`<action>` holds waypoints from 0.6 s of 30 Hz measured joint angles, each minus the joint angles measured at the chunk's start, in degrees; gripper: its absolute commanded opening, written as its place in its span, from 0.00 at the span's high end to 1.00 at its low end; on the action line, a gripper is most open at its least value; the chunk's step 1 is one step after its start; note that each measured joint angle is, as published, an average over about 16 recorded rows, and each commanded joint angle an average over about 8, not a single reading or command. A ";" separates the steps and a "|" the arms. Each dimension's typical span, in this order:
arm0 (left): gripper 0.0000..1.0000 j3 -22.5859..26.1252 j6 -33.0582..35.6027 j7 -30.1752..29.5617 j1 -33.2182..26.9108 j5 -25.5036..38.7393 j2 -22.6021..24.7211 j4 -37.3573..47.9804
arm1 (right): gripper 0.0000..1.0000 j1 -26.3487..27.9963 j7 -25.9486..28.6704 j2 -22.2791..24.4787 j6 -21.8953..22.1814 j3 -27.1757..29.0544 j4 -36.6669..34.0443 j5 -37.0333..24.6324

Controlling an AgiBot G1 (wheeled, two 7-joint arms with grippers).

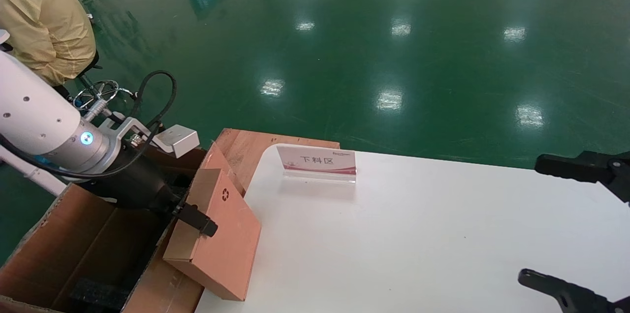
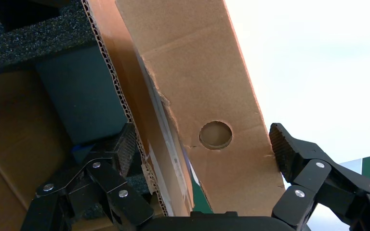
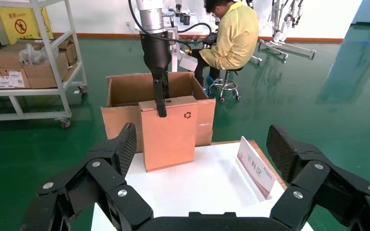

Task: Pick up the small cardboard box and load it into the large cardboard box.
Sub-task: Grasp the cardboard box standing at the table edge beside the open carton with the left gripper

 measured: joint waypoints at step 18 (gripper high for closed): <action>1.00 -0.04 0.16 -0.13 -0.04 -0.02 0.06 0.01 | 1.00 0.00 0.01 0.00 0.01 0.00 0.00 0.01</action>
